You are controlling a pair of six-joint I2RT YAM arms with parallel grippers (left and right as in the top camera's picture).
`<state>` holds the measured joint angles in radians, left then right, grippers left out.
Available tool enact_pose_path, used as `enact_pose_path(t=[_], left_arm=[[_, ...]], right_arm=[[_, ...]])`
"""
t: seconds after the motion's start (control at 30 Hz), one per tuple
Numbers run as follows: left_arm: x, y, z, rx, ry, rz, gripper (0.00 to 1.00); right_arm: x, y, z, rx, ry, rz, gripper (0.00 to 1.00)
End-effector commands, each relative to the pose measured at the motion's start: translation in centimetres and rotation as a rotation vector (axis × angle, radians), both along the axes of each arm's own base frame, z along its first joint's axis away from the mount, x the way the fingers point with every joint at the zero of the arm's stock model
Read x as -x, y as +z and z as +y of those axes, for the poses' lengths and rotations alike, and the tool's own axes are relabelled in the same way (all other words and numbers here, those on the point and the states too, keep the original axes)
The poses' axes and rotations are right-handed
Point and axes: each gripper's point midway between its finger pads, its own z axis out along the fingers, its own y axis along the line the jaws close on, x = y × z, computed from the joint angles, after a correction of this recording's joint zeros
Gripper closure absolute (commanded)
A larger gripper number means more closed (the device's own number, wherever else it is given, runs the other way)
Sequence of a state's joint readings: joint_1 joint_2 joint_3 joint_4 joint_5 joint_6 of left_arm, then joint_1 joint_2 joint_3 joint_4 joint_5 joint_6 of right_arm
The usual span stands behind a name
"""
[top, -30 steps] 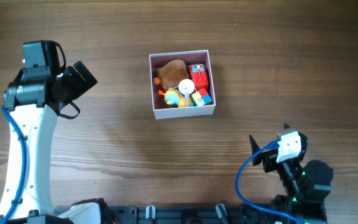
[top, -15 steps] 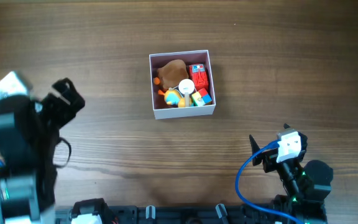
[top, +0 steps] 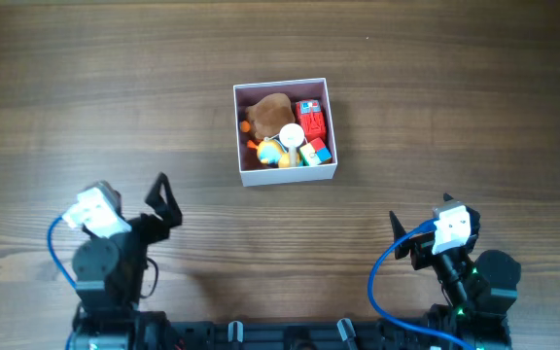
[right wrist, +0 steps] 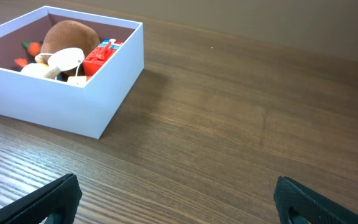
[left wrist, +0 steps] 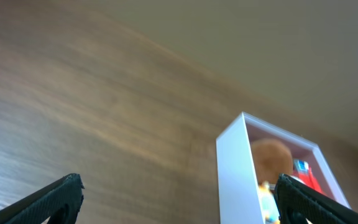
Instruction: Pack container
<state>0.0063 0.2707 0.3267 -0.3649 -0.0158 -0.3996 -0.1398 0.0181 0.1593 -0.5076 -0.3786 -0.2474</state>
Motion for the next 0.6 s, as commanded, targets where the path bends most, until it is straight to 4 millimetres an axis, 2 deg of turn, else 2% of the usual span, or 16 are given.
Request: enact_pose_path(t=[0.0,0.57], left_arm=[[0.5,-2.0,-0.8,-0.020,-0.049,-0.019,0.00],[1.0,-3.9,-1.5,-0.024,-0.076,-0.070,0.00]], right_arm=[[0.1,0.2,0.4,-0.018,0.018,-0.011,0.00],[0.1,0.2,0.4,-0.018,0.018,-0.011,0.00]])
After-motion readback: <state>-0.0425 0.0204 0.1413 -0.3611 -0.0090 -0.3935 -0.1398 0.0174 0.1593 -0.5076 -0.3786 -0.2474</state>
